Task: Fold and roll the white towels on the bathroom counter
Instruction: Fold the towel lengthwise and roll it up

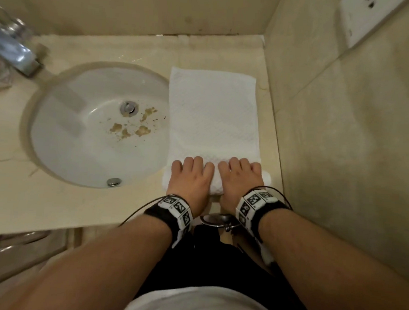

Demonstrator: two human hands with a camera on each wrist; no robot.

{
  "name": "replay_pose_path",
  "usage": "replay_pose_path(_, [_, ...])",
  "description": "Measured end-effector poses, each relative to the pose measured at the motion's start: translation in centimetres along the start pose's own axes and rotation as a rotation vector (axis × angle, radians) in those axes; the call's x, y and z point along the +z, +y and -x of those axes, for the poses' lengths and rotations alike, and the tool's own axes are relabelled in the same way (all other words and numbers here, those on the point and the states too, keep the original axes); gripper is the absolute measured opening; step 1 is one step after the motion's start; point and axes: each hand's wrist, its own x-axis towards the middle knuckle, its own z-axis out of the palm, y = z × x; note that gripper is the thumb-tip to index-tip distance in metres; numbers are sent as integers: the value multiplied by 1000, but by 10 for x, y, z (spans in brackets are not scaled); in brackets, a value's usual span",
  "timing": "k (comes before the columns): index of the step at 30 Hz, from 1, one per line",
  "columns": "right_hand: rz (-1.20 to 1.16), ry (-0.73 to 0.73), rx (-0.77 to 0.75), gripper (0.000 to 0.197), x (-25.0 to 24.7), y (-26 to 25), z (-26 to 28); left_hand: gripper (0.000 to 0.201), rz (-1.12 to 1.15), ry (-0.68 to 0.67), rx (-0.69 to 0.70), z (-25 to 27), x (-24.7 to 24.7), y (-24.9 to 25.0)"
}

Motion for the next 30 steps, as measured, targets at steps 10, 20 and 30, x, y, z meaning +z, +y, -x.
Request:
replay_pose_path(10, [-86,57,-51,81,22,-8,32,75,83,-123,36,22,0,6])
replay_pose_path(20, [-48,196,-53,81,38,-18,42,58,102,-84,74,7,-3,-1])
replay_pose_path(30, [-77,-48,-44,76,-6,-2,-2,83,10,-39,79,20,-11,9])
